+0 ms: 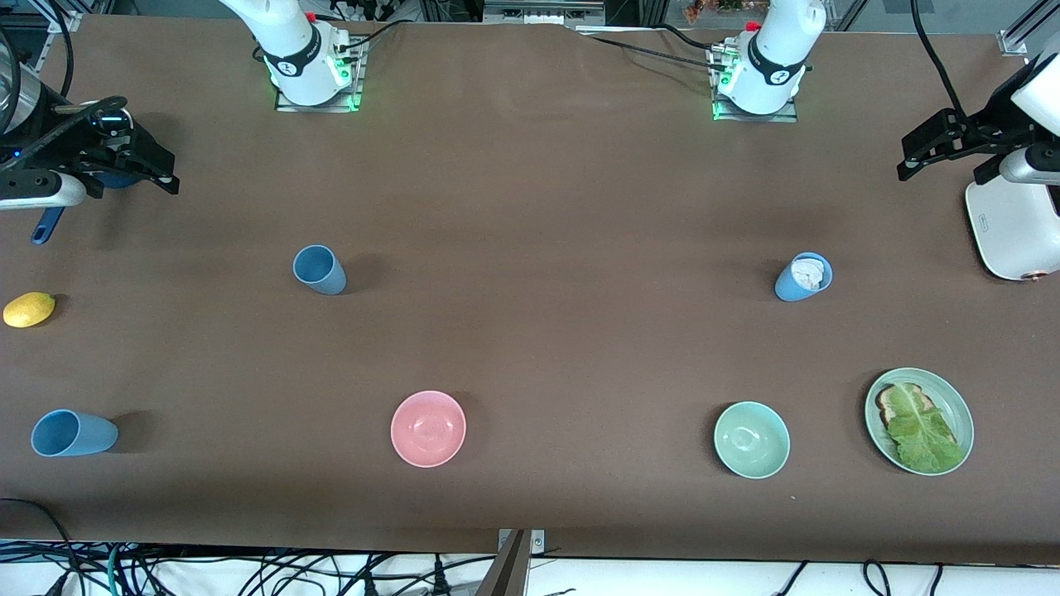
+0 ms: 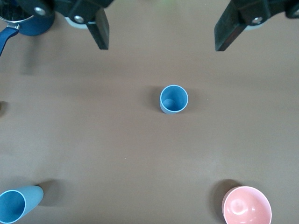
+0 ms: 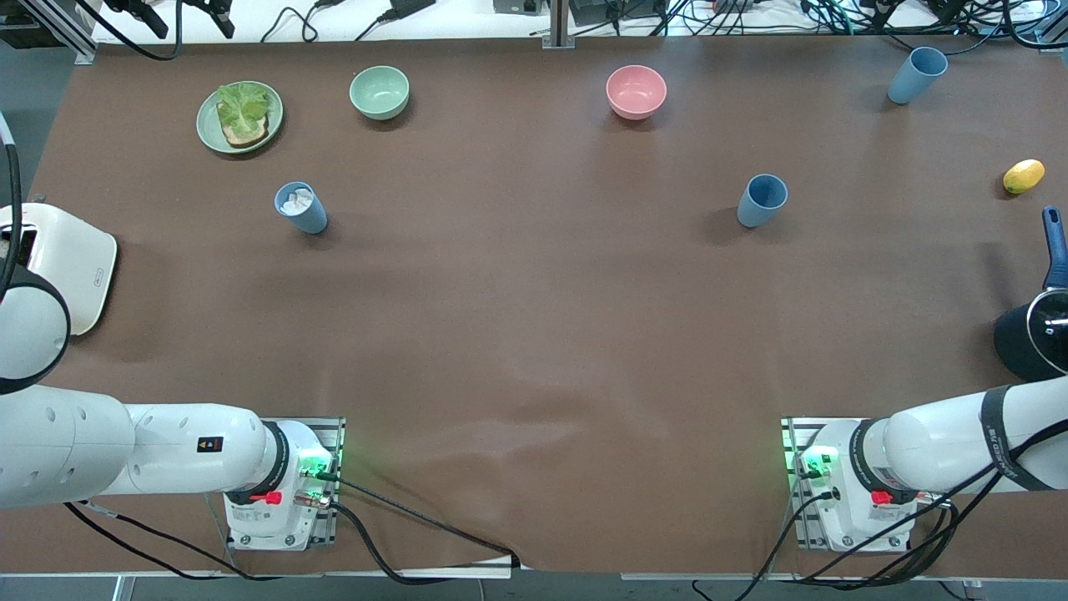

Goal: Stack blue cups with both arms

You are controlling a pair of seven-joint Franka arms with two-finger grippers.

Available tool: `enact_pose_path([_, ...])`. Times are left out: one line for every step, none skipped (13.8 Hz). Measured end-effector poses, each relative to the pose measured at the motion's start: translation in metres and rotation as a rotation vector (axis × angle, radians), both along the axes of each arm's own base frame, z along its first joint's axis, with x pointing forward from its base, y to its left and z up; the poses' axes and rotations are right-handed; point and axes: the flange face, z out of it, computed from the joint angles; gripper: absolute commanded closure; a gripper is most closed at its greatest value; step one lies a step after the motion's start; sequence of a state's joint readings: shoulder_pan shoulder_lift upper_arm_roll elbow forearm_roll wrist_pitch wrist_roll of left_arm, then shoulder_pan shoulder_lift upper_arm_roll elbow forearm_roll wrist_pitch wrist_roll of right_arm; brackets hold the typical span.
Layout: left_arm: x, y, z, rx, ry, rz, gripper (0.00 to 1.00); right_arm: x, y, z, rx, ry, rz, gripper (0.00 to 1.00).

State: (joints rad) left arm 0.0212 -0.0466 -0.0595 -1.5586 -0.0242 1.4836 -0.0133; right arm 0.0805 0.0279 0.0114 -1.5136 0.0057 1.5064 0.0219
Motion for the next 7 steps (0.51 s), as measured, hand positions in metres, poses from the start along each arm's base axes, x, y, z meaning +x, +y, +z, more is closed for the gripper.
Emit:
enact_pose_path([0.001,-0.002,-0.001,-0.003,0.002,-0.003,0.00,0.000,0.000,0.000,0.000,0.002,0.000,0.00])
enact_pose_path([0.002,-0.006,-0.003,-0.017,0.004,-0.008,0.00,-0.001,0.000,0.000,-0.001,0.006,0.000,0.00])
enact_pose_path([0.003,-0.010,-0.003,-0.039,0.002,-0.012,0.00,-0.001,0.000,0.000,-0.001,0.007,0.000,0.00])
enact_pose_path([0.004,-0.013,-0.003,-0.058,-0.004,-0.013,0.00,-0.001,0.000,0.000,-0.001,0.008,0.001,0.00])
enact_pose_path([0.005,-0.013,-0.003,-0.068,-0.012,-0.013,0.00,-0.001,0.000,0.000,-0.001,0.008,0.000,0.00])
enact_pose_path([0.006,-0.013,-0.003,-0.068,-0.016,-0.013,0.00,-0.001,0.000,0.000,-0.001,0.008,0.001,0.00])
enact_pose_path([0.007,-0.013,-0.003,-0.069,-0.018,-0.012,0.00,-0.001,0.000,0.000,-0.001,0.009,0.001,0.00])
